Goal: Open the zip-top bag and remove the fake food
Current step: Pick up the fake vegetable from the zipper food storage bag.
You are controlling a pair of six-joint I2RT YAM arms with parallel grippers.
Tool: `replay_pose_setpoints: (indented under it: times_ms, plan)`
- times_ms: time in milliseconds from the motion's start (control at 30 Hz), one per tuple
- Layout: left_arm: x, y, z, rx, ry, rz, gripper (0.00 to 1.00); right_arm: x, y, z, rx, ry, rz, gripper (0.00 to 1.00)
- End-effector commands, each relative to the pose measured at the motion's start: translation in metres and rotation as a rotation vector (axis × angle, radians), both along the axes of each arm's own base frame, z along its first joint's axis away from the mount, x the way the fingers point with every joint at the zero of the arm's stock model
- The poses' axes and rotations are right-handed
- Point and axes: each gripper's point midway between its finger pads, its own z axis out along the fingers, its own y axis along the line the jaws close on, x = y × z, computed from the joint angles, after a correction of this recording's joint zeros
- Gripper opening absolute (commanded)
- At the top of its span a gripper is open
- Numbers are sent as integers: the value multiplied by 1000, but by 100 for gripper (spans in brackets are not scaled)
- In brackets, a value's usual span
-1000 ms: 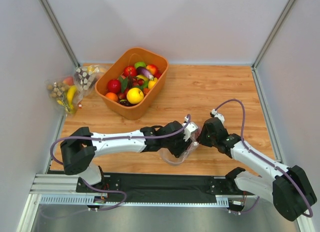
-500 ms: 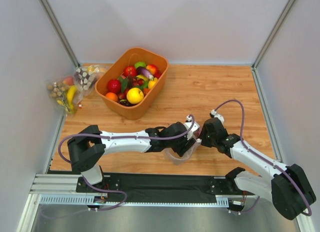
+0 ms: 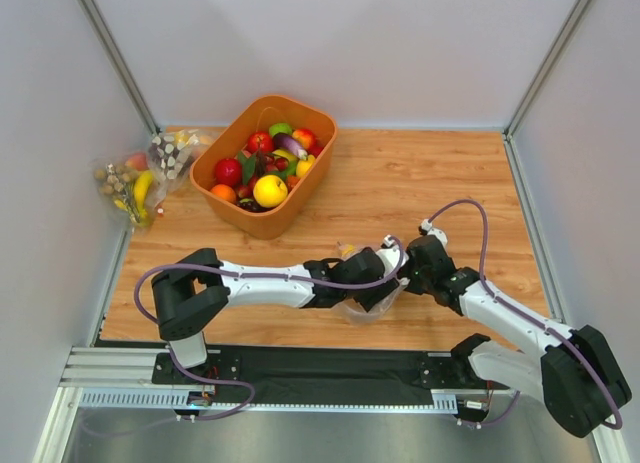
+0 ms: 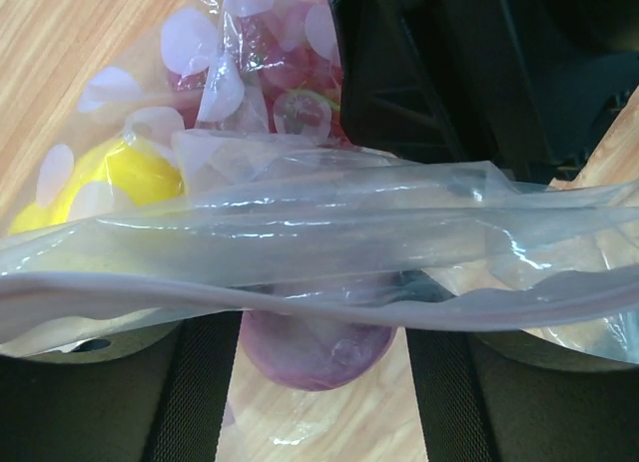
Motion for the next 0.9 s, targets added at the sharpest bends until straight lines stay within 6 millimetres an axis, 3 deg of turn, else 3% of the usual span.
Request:
replay_pose_setpoints:
  times_ms: [0, 67, 100, 200, 300, 400, 567, 633, 867]
  plan:
    - [0, 13, -26, 107, -15, -11, 68, 1, 5, -1, 13, 0, 25, 24]
    - [-3, 16, -33, 139, 1, -19, 61, 1, 5, -2, 16, 2, 22, 24]
    - [-4, 16, -34, 143, 2, -19, 39, 1, 5, -2, 15, 1, 23, 24]
    - [-4, 23, -37, 155, -5, -15, 17, 0, 4, -3, 13, 5, 19, 24]
    - [-6, 28, -34, 157, -9, -27, 4, -1, 3, -3, 12, 4, 16, 24]
    - [-10, 32, -29, 153, -7, -43, 0, -2, 2, -3, 10, 5, 17, 24]
    - [-17, 36, -6, 101, -2, -61, 0, -2, 3, -3, 11, 7, 17, 24]
    - [-15, 39, -2, 103, -19, -49, 4, -2, 3, -1, 14, 4, 16, 24]
    - [-12, 49, 46, -15, -66, 21, 56, -3, 3, -1, 12, 8, 21, 25]
